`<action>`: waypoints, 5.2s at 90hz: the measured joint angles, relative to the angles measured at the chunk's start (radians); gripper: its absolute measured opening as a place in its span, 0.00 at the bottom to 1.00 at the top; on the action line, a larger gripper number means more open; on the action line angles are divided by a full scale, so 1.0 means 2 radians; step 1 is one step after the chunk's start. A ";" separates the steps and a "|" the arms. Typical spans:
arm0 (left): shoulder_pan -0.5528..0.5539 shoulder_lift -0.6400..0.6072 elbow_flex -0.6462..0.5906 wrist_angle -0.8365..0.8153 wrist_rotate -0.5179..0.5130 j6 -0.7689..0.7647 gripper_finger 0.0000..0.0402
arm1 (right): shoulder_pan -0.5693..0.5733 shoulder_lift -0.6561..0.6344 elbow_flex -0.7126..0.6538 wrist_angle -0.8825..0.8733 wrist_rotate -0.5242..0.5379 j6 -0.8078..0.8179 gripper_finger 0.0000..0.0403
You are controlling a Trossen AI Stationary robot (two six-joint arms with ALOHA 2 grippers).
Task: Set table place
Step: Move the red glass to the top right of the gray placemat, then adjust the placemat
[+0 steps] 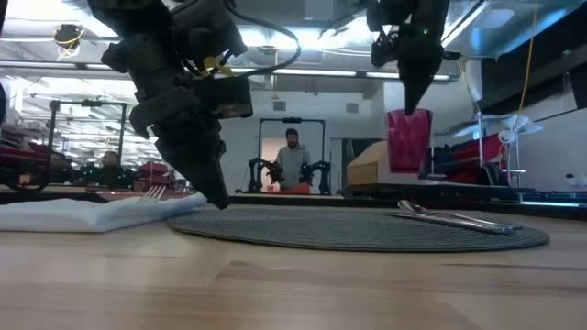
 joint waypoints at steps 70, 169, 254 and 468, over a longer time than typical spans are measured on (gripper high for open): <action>-0.001 0.000 0.000 0.001 0.000 -0.011 0.00 | 0.040 0.000 -0.097 0.077 -0.020 0.053 0.00; -0.004 0.000 0.000 0.001 0.000 -0.011 0.00 | 0.046 0.001 -0.097 0.079 -0.033 0.066 0.01; -0.004 0.000 0.000 0.000 0.000 -0.011 0.00 | 0.046 0.001 -0.074 0.059 -0.058 0.046 0.14; 0.000 0.020 0.001 -0.004 -0.025 0.052 0.00 | 0.376 0.012 -0.332 0.299 0.077 0.368 0.00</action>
